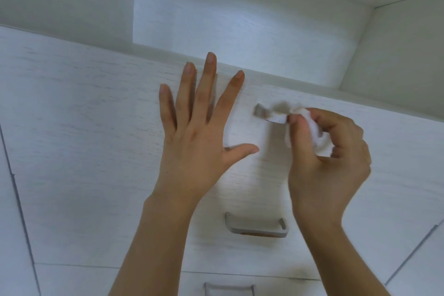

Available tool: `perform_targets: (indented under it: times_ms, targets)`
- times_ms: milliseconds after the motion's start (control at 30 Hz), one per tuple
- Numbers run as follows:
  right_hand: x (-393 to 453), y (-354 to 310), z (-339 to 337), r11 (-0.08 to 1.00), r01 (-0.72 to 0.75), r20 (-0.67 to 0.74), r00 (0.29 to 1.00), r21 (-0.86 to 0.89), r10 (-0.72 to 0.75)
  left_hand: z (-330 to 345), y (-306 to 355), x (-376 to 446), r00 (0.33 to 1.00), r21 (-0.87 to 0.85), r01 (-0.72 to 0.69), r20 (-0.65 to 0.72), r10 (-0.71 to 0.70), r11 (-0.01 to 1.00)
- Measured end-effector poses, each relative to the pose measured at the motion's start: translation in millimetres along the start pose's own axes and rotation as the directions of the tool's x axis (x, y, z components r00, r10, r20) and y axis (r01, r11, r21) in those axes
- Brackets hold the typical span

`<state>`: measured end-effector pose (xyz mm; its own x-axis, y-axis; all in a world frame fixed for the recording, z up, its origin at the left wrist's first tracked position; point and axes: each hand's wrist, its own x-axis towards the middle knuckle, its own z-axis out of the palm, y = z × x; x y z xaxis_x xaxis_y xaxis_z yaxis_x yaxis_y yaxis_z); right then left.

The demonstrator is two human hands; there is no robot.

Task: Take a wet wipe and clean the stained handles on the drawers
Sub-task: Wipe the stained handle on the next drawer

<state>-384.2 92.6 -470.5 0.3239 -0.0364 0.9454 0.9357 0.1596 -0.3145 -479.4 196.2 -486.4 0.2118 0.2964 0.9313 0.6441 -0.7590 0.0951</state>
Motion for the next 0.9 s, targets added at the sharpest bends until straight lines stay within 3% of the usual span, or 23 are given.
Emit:
perform_targets:
  times_ms: [267,467,633,900]
  targets:
    - [7,23,-21,0.982,-0.189,-0.011,0.982,-0.002,0.189,3,0,0,1.000,-0.003,0.002,-0.015,-0.002,1.000]
    - [19,38,-33,0.862,-0.441,-0.060,0.882,0.249,0.468,2,2,0,1.000,-0.025,0.012,-0.011,-0.012,1.000]
    - [27,37,-36,0.785,-0.492,0.038,0.855,0.376,0.518,3,2,0,1.000,-0.038,0.016,-0.015,-0.016,0.999]
    - [21,26,-30,0.725,-0.566,0.090,0.808,0.392,0.582,9,-1,0,0.998,0.015,0.010,-0.060,-0.009,1.000]
